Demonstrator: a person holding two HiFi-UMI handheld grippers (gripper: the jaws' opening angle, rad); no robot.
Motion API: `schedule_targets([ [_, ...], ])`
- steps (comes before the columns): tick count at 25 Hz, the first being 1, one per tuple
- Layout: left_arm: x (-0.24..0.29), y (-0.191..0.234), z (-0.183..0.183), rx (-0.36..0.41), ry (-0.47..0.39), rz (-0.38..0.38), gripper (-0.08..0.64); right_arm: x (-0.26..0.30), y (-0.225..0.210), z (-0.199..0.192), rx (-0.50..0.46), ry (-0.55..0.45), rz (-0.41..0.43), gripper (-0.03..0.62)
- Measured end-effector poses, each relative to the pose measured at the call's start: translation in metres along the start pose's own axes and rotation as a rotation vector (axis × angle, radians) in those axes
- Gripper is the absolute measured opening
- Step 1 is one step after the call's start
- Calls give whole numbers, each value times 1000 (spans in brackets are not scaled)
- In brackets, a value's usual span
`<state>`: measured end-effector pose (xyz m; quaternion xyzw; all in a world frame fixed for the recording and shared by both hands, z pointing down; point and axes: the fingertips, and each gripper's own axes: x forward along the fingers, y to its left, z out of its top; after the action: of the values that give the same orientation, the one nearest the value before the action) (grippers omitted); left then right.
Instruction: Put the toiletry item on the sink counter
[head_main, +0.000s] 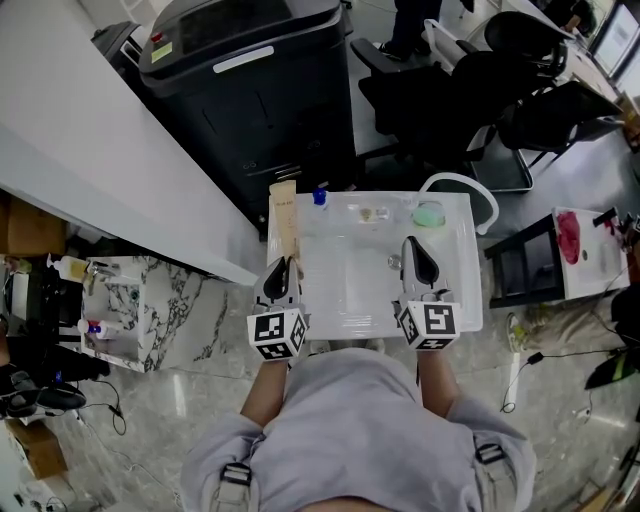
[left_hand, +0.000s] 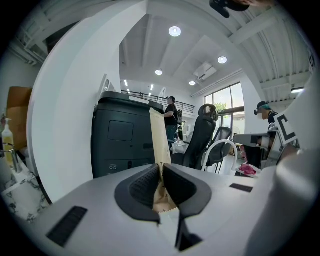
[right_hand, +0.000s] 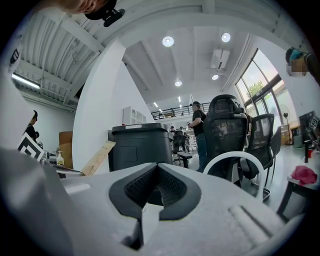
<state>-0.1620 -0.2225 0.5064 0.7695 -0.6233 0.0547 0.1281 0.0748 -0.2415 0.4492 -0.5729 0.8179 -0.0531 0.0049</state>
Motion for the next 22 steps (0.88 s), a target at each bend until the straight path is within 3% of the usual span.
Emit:
schedule_targets([
  [22, 8, 9, -41, -21, 87, 30, 34, -2, 0, 11, 3, -20, 9, 5],
])
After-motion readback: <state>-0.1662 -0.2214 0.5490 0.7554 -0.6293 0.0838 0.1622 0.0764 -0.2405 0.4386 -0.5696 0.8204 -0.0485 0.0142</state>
